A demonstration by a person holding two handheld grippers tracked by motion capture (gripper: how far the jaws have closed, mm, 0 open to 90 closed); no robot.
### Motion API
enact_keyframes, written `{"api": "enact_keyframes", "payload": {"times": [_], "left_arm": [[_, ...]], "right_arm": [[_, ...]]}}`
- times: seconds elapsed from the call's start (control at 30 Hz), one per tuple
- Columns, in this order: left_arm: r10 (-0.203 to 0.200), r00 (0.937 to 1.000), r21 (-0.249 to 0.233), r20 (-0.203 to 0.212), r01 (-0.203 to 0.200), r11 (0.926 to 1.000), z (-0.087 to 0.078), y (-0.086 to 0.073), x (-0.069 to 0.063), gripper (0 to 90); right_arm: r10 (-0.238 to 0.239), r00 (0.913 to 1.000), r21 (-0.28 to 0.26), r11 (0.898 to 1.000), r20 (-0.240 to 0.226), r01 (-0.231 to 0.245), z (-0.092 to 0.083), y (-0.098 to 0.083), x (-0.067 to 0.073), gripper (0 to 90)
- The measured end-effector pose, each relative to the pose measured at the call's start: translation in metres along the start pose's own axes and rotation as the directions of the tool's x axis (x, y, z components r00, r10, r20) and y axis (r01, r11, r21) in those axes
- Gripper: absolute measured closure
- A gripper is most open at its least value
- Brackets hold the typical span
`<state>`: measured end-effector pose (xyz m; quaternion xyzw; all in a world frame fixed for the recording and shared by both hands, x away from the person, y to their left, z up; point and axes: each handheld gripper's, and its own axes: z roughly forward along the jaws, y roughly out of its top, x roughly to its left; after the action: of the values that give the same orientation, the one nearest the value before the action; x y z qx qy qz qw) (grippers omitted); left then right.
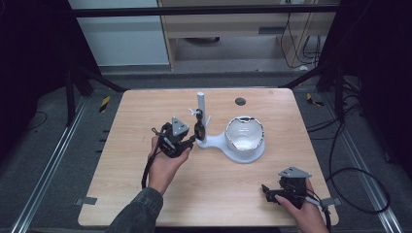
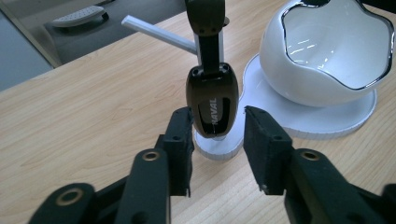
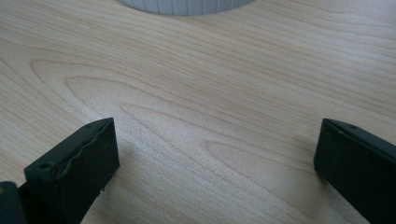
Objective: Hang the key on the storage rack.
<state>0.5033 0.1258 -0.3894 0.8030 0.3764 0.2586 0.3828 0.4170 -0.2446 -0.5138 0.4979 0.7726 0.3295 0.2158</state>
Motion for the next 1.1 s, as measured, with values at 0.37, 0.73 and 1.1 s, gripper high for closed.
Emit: {"api": "enact_keyframes", "payload": {"times": [0.37,0.73,1.1], "left_arm": [[0.013,0.9997,0.058,0.022,-0.014,0.9982,0.004,-0.013,-0.006,20.0],[0.020,0.9963,0.079,0.084,-0.026,0.9965,0.000,-0.025,-0.013,9.8],[-0.012,0.9974,0.112,0.071,0.003,0.9937,-0.008,-0.056,0.004,7.9]], "right_arm": [[0.000,1.0000,0.000,1.000,0.000,0.000,0.000,0.000,0.000,0.3],[0.004,1.0000,-0.001,1.000,-0.001,-0.004,0.000,0.000,0.001,0.4],[-0.001,1.0000,-0.001,1.000,0.001,0.001,0.000,0.000,0.001,0.4]]}}
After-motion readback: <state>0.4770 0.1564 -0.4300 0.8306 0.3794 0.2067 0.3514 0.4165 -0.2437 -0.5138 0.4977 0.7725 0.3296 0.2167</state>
